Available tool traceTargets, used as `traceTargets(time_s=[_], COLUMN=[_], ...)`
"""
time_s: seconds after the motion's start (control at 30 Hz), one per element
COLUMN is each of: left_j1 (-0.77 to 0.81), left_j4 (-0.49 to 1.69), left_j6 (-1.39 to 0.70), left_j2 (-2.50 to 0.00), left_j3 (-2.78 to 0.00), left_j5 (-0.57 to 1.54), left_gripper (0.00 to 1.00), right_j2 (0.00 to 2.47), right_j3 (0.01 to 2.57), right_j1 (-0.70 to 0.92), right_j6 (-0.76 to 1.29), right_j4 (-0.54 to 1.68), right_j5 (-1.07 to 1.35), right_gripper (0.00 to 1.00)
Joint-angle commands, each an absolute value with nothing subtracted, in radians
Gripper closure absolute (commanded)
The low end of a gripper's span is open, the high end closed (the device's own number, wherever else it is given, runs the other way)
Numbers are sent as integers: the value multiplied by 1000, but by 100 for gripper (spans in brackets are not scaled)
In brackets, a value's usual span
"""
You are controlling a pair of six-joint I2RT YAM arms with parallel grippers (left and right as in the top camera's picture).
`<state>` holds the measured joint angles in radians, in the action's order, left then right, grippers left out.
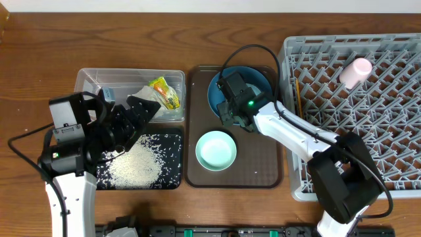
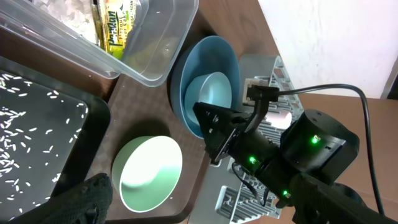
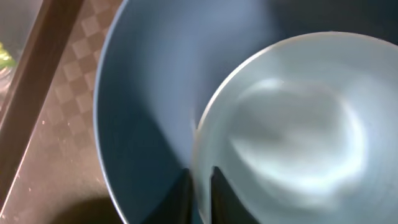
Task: Sort waste into correct bins and load items into the dishwasher rack
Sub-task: 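Move the right gripper to the blue bowls and grasp the light-blue bowl rim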
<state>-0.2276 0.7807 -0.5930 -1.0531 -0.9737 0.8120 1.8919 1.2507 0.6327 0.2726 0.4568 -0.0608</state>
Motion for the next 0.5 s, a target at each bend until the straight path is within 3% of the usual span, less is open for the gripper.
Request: traceTargets(time_s=[0.0,0.2,0.33,0.47], left_j1=[-233,-233,-233,-233], left_j4=[781,781,781,781], left_j6=[-569,-569,-569,-569], left_j2=[-1053,-1053,-1053,-1053], left_j3=[-982,-982,-982,-982], left_j5=[819,818,819,818], left_gripper=[6,6,6,6], right_j2=[1905,1905,1905,1898], right_j3=[1260,1260,1260,1261], right_j1=[643,643,643,641], right_j6=[277,276,276,276], right_j4=[467,487,487,482], right_j5=[-82,-83,-82,-82], right_gripper=[91,86,99,99])
